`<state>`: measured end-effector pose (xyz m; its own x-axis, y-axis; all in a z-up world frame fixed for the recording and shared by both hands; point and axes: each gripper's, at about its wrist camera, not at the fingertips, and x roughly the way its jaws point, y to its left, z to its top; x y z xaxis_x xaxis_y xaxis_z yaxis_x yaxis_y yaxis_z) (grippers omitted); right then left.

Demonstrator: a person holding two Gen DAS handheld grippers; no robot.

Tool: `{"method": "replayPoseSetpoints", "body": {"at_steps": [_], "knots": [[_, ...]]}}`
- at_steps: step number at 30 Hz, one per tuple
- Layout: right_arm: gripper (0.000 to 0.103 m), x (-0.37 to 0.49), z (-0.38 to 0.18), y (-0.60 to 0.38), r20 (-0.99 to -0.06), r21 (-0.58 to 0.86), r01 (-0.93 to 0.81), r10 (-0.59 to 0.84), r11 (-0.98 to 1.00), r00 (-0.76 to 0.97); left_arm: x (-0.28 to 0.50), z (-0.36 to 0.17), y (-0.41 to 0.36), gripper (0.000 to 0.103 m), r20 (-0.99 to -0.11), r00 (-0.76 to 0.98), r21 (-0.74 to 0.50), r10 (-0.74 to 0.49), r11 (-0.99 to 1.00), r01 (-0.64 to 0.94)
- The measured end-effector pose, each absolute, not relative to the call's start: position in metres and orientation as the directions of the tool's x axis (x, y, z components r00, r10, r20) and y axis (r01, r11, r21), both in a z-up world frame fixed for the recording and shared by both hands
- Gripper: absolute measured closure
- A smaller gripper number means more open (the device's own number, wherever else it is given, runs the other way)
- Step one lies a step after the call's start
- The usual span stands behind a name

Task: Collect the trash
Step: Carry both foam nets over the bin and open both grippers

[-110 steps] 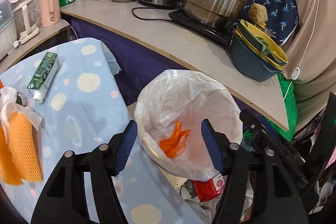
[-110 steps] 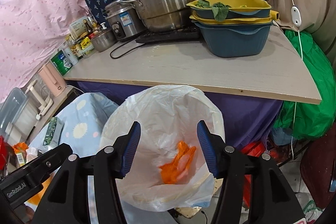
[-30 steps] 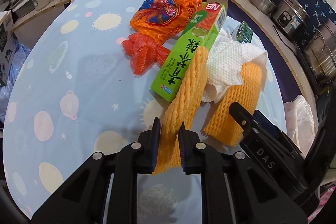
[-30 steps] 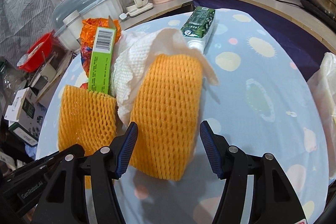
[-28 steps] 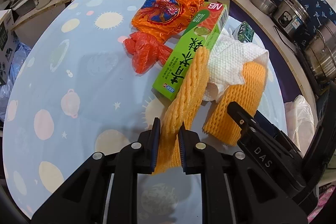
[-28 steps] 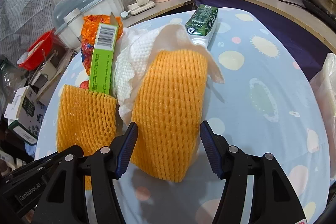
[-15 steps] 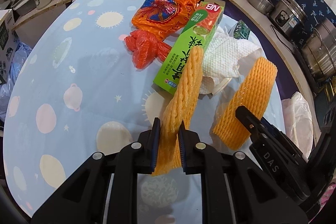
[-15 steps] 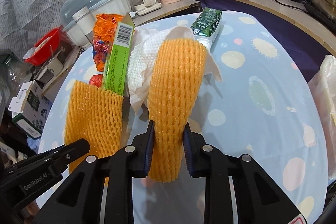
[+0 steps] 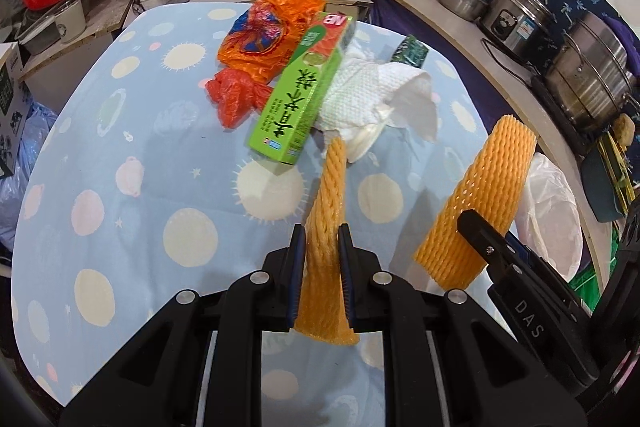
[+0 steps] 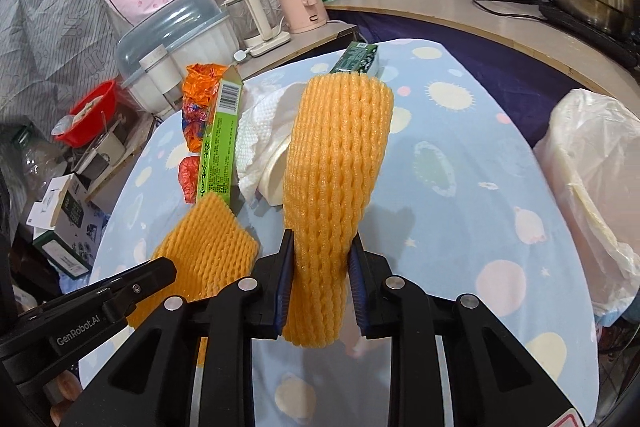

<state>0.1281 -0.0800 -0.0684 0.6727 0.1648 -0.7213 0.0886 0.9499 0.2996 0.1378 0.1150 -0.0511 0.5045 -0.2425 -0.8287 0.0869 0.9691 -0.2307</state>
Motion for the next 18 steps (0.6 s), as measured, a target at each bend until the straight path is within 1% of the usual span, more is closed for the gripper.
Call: {"method": "replayPoseSetpoints", "body": {"at_steps": [11, 16, 18], "knots": [[0.079, 0.086, -0.059, -0.128, -0.688, 0.338, 0.154, 0.132, 0.928, 0.713, 0.105, -0.029, 0.067, 0.087, -0.808, 0.527, -0.196, -0.265, 0.963, 0.184], [0.079, 0.064, -0.055, -0.158, -0.670, 0.353, 0.199, 0.099, 0.914, 0.736, 0.093, -0.016, 0.043, 0.087, -0.794, 0.532, -0.188, -0.293, 0.951, 0.244], [0.079, 0.055, -0.053, -0.171, -0.664, 0.356, 0.223, 0.078, 0.908, 0.744, 0.089, -0.011, 0.034, 0.088, -0.788, 0.532, -0.193, -0.311, 0.944, 0.268]]}}
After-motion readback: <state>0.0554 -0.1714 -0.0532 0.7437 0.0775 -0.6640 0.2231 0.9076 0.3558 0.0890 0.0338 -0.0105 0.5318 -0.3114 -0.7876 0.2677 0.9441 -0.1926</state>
